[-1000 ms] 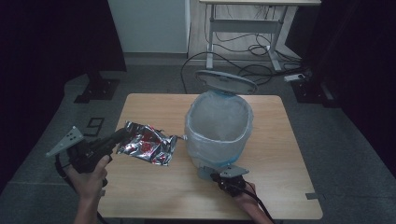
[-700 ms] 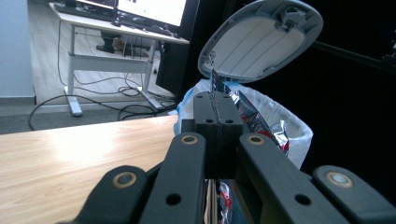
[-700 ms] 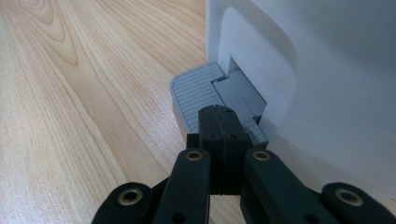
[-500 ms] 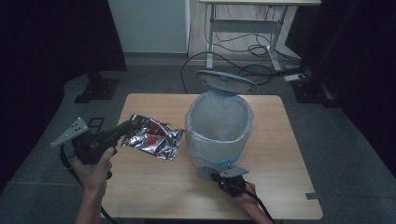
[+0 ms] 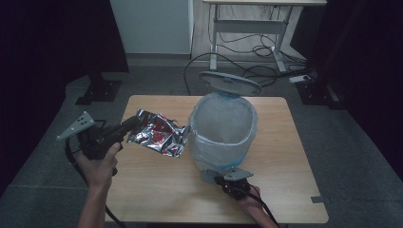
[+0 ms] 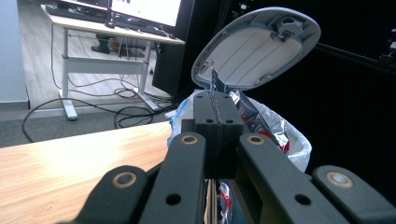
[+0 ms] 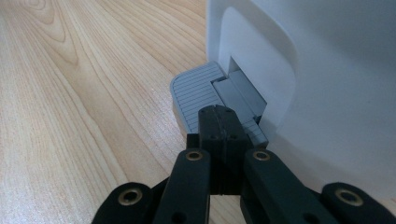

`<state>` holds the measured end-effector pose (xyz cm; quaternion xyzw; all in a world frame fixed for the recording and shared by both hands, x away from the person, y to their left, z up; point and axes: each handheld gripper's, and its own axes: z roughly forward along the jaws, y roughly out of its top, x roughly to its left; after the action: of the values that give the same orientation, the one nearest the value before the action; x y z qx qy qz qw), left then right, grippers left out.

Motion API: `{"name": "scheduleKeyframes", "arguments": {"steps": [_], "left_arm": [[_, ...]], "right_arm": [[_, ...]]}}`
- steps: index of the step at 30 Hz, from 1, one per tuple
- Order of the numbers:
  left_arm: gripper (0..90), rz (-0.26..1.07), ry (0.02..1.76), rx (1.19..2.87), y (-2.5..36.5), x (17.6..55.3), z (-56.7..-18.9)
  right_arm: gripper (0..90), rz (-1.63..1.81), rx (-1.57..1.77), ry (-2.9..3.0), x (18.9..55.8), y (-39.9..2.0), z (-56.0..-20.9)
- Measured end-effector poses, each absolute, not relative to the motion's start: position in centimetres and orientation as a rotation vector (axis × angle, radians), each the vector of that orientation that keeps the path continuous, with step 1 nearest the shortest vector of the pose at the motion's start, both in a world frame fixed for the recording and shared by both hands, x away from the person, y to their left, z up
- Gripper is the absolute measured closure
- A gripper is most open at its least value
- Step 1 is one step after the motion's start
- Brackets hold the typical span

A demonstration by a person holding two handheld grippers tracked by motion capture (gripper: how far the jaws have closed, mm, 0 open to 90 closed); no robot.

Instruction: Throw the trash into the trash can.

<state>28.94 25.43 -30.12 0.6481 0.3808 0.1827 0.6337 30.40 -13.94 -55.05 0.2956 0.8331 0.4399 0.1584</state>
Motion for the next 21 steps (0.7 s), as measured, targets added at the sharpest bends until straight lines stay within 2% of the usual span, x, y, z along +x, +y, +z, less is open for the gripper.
{"name": "scheduleKeyframes", "arguments": {"steps": [21], "left_arm": [[90.0,0.435,0.844,1.458,24.6,29.8,-27.7]], "right_arm": [[90.0,1.253,0.838,2.379,30.4,-13.9,-55.0]]}}
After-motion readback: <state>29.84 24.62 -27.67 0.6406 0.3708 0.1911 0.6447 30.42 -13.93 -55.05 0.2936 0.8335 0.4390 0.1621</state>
